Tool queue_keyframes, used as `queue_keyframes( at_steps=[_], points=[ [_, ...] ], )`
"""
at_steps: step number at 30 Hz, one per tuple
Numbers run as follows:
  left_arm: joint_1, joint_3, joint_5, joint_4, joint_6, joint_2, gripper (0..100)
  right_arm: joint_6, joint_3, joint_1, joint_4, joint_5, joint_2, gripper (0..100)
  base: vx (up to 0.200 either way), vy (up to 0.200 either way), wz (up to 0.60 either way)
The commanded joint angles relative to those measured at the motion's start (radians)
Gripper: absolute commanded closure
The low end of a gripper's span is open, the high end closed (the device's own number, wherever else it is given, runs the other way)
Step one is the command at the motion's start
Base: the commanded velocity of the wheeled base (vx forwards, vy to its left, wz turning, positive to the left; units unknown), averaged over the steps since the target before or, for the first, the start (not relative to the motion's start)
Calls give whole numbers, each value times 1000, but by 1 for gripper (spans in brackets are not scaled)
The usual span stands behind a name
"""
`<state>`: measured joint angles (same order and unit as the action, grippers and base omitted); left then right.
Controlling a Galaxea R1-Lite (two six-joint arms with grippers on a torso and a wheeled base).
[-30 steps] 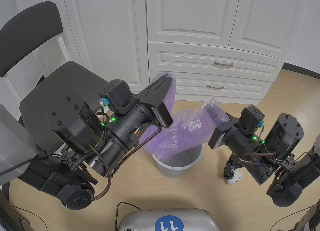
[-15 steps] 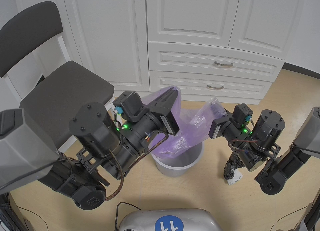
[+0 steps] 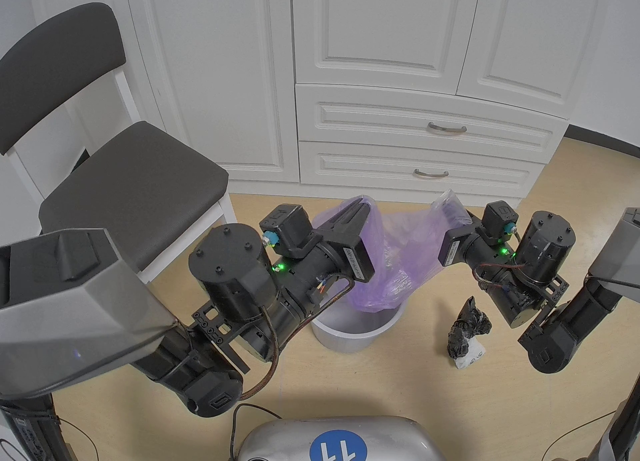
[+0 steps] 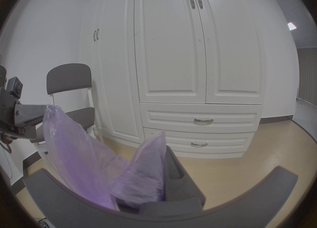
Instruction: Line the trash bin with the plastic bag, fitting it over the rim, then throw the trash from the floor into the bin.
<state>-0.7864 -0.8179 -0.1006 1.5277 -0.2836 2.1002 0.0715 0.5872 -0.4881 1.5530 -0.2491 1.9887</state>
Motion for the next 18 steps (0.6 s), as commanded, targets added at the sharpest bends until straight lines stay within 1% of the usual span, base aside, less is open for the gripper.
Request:
queue_keyframes(
  at_steps=[1, 3, 6, 11, 18],
  points=[
    [3, -6, 1, 0, -8, 29, 100, 1, -4, 5, 18, 1, 33, 100, 0, 0, 0],
    [4, -7, 1, 0, -8, 37, 100, 1, -6, 3, 18, 1, 48, 100, 0, 0, 0],
    [19, -24, 1, 0, -6, 92, 100, -2, 9, 5, 18, 2, 140, 100, 0, 0, 0],
    [35, -33, 1, 0, -9, 136, 100, -4, 34, 6, 18, 2, 191, 100, 0, 0, 0],
    [32, -40, 7, 0, -22, 178, 100, -4, 28, 9, 18, 2, 193, 100, 0, 0, 0]
  ],
)
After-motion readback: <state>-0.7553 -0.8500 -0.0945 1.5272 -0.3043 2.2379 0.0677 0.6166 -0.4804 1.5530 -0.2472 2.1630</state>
